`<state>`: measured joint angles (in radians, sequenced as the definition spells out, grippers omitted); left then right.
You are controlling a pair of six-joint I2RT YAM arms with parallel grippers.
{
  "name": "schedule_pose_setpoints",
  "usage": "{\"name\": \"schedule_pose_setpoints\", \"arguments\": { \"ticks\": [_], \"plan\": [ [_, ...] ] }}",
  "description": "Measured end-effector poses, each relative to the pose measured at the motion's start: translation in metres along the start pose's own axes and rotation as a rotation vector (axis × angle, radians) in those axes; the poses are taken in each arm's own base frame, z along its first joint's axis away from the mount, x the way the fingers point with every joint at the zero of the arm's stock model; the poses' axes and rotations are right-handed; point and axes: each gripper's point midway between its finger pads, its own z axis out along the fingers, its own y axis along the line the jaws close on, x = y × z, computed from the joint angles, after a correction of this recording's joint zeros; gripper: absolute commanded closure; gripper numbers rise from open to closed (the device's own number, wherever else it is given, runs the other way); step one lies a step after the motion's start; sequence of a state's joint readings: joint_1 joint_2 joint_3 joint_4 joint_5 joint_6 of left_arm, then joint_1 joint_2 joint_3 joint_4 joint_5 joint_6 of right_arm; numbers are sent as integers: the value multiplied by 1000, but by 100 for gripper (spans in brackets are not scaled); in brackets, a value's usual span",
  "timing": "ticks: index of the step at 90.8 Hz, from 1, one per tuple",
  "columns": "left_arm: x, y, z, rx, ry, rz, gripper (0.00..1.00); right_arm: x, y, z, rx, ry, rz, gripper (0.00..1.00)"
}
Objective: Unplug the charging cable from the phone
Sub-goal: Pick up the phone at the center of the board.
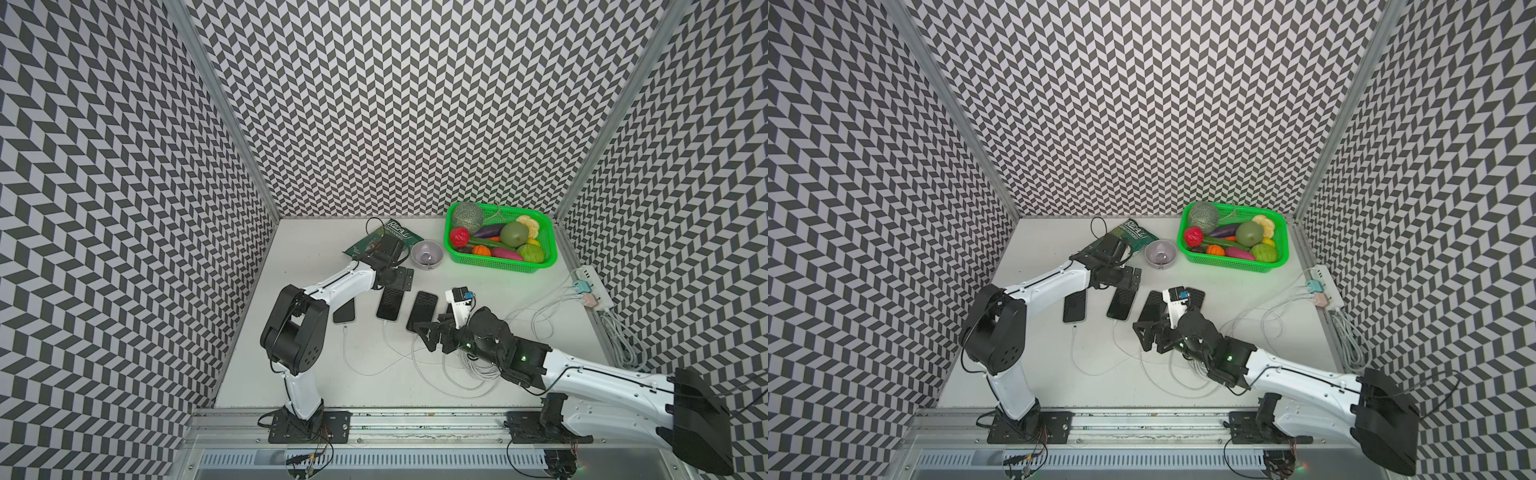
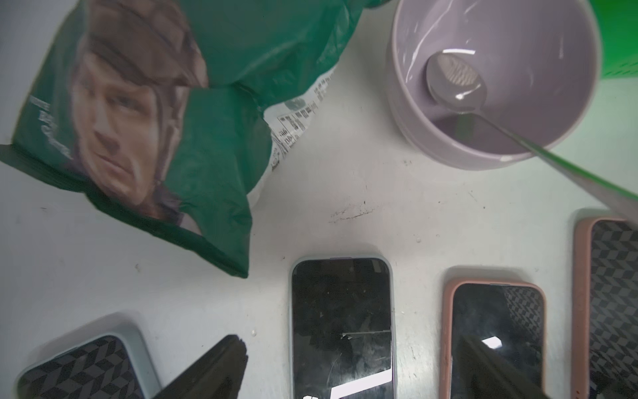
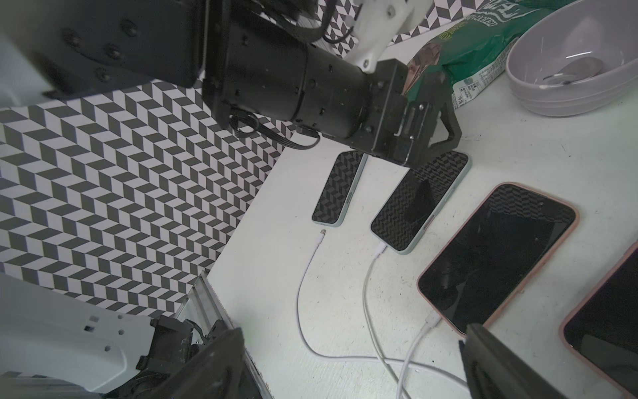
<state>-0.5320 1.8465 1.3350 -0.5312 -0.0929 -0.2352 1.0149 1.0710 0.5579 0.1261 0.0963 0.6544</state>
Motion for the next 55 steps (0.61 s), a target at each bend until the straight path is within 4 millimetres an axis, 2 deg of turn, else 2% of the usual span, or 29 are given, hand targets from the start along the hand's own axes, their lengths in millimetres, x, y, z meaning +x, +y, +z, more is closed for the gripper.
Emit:
{"name": "schedule_pose_setpoints", "arguments": {
  "ticks": [13,24,55],
  "plan": [
    [21,3,22,-35,81,28,0,4,-6,-3,5,4,2,0],
    [32,8,32,-63,119,40,0,9,-10,-2,10,17,3,0],
    [34,10,36,-96,125,69,0,14,-9,-2,-12,31,9,0]
  ]
}}
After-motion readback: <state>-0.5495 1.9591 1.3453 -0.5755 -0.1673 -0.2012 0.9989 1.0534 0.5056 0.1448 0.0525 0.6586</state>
